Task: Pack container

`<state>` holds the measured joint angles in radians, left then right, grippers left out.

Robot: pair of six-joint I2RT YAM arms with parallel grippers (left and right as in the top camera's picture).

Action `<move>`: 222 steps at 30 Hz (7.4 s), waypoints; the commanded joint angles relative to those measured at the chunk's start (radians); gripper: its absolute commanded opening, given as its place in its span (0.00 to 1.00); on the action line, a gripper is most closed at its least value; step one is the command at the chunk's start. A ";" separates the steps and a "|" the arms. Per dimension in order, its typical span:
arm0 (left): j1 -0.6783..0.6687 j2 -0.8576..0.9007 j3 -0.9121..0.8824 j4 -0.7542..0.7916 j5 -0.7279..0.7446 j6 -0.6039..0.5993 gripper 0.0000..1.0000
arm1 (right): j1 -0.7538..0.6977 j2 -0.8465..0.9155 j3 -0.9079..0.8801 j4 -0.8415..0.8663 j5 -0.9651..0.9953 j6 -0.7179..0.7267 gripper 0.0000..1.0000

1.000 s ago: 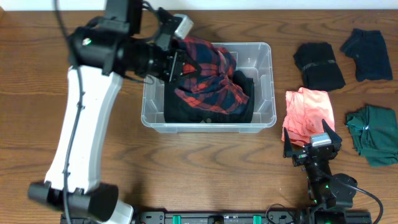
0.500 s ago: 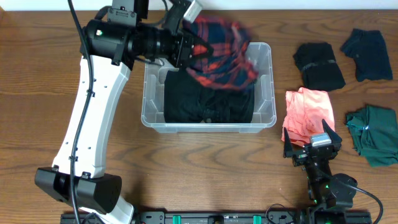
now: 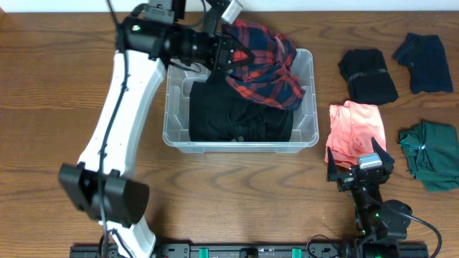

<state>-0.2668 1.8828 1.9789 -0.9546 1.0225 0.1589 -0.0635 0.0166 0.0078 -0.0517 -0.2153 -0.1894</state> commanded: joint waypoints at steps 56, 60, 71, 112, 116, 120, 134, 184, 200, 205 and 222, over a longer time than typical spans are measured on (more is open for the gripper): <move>-0.056 0.026 0.021 0.039 -0.822 -0.050 0.42 | -0.014 -0.005 -0.002 -0.003 0.002 -0.006 0.99; -0.099 0.092 0.021 0.074 -0.883 -0.072 0.34 | -0.014 -0.005 -0.002 -0.003 0.002 -0.006 0.99; -0.171 0.199 0.021 0.161 -0.968 -0.129 0.06 | -0.014 -0.005 -0.002 -0.003 0.002 -0.006 0.99; -0.270 0.310 0.023 0.230 -1.132 -0.246 0.06 | -0.014 -0.005 -0.002 -0.003 0.002 -0.006 0.99; -0.279 0.217 0.023 0.231 -1.132 -0.246 0.06 | -0.014 -0.005 -0.002 -0.003 0.002 -0.006 0.99; -0.299 0.174 0.023 0.233 -1.131 -0.247 0.06 | -0.014 -0.005 -0.002 -0.003 0.002 -0.006 0.99; -0.363 0.240 0.021 0.290 -1.109 -0.251 0.06 | -0.014 -0.005 -0.002 -0.003 0.002 -0.006 0.99; -0.201 -0.056 0.023 0.037 -1.223 -0.234 0.65 | -0.014 -0.005 -0.002 -0.003 0.002 -0.006 0.99; 0.522 -0.175 0.001 -0.340 -1.094 -0.378 0.87 | -0.014 -0.005 -0.002 -0.003 0.002 -0.006 0.99; 0.634 -0.175 -0.042 -0.298 -0.923 -0.302 0.87 | -0.014 -0.005 -0.002 -0.003 0.002 -0.006 0.99; 0.632 -0.166 -0.274 0.078 -0.720 -0.145 0.98 | -0.014 -0.005 -0.002 -0.003 0.002 -0.006 0.99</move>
<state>0.3645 1.7260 1.7077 -0.9043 0.2859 -0.0029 -0.0631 0.0166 0.0078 -0.0517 -0.2153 -0.1894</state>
